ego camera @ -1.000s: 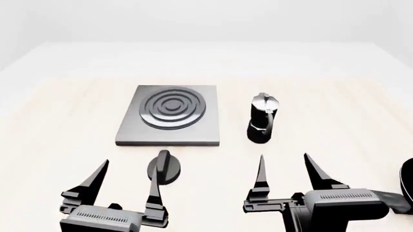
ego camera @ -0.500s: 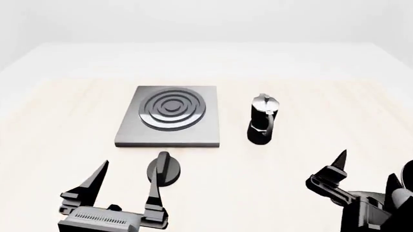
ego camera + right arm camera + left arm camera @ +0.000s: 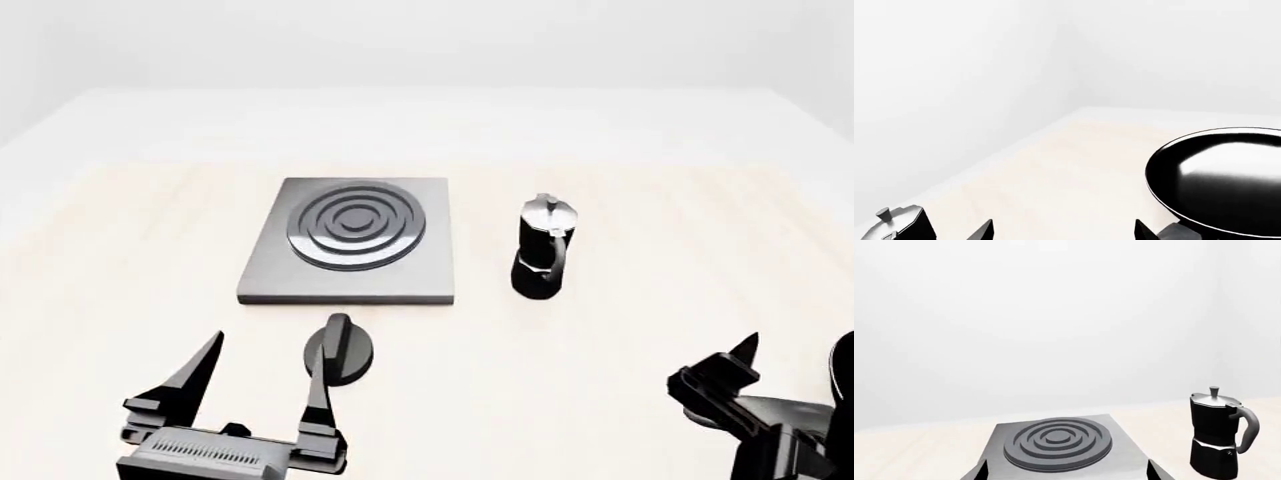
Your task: Put the frying pan on the stove.
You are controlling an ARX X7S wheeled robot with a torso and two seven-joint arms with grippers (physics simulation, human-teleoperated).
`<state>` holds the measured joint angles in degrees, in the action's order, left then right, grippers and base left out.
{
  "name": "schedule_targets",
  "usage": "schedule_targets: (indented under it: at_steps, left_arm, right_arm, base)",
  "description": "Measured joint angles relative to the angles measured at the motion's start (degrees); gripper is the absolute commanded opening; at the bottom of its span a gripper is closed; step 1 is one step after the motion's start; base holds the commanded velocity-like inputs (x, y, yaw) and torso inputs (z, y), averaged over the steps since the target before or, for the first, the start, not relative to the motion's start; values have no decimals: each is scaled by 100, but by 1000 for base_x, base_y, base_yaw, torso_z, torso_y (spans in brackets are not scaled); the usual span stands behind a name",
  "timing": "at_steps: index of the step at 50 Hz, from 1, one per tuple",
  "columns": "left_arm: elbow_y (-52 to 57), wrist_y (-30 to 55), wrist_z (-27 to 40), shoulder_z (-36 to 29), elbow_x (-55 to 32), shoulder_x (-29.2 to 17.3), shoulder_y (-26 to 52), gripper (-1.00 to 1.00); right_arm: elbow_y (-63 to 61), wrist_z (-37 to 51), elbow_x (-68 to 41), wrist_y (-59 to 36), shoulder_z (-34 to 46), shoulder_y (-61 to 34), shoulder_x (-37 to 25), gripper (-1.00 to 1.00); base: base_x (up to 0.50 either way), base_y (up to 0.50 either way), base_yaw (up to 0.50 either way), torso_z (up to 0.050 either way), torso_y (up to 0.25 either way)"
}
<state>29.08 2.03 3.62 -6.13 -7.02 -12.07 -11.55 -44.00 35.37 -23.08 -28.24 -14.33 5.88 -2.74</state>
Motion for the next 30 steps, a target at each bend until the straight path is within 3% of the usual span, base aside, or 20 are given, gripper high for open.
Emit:
schedule_targets:
  at_steps: [30]
  left_arm:
    - [-1,-35,144,-114,-97,-143,13,100]
  right_arm:
    - [665,1707,491,307,373,-573,49,100]
  base:
    - [0,0,0,0,0]
